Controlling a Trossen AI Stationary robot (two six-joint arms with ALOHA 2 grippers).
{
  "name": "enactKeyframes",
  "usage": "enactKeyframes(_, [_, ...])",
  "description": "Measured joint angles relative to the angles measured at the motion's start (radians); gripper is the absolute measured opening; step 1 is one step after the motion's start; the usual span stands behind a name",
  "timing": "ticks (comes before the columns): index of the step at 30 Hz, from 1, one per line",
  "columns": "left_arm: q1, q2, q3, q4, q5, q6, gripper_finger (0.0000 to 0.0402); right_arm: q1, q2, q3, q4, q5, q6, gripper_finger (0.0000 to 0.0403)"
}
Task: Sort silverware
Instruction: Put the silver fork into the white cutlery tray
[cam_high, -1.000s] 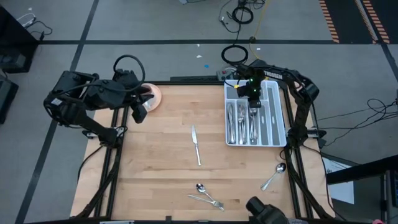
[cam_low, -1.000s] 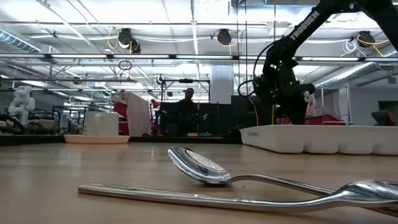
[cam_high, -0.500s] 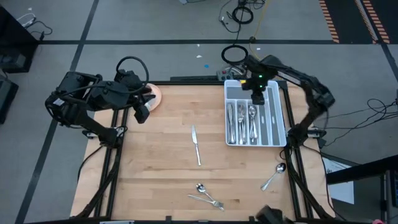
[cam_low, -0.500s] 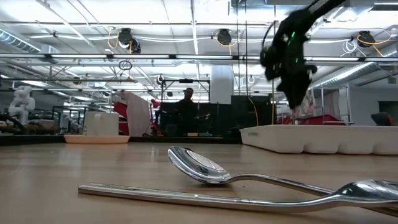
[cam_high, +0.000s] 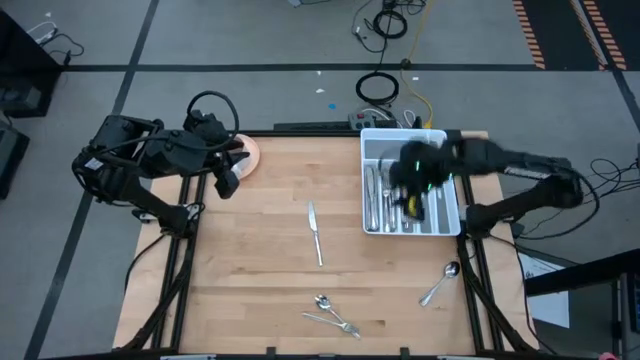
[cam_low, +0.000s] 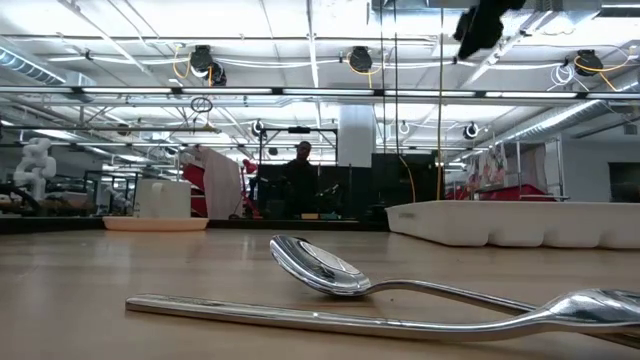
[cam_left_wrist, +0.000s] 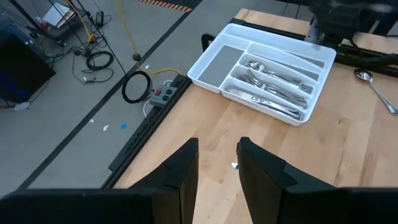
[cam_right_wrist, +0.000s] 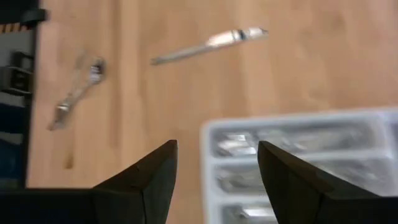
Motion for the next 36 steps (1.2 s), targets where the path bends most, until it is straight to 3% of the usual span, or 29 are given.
enactKeyframes(6, [0.000,0.000,0.000,0.000,-0.001,0.020,0.0116,0.326,0.135,0.000,0.202,0.114,0.184,0.0214])
enactKeyframes(13, [0.000,0.000,0.000,0.000,0.000,0.050,0.0116,0.496,0.394,-0.001,0.414,0.154,0.245,0.0215])
enactKeyframes(19, [0.000,0.000,0.000,0.000,0.003,0.074,0.0116,0.555,0.547,-0.002,0.546,0.122,0.270,0.0215])
enactKeyframes(36, [0.034,0.000,0.000,0.000,0.005,0.129,0.0116,0.625,0.730,-0.001,0.837,-0.004,0.285,0.0197])
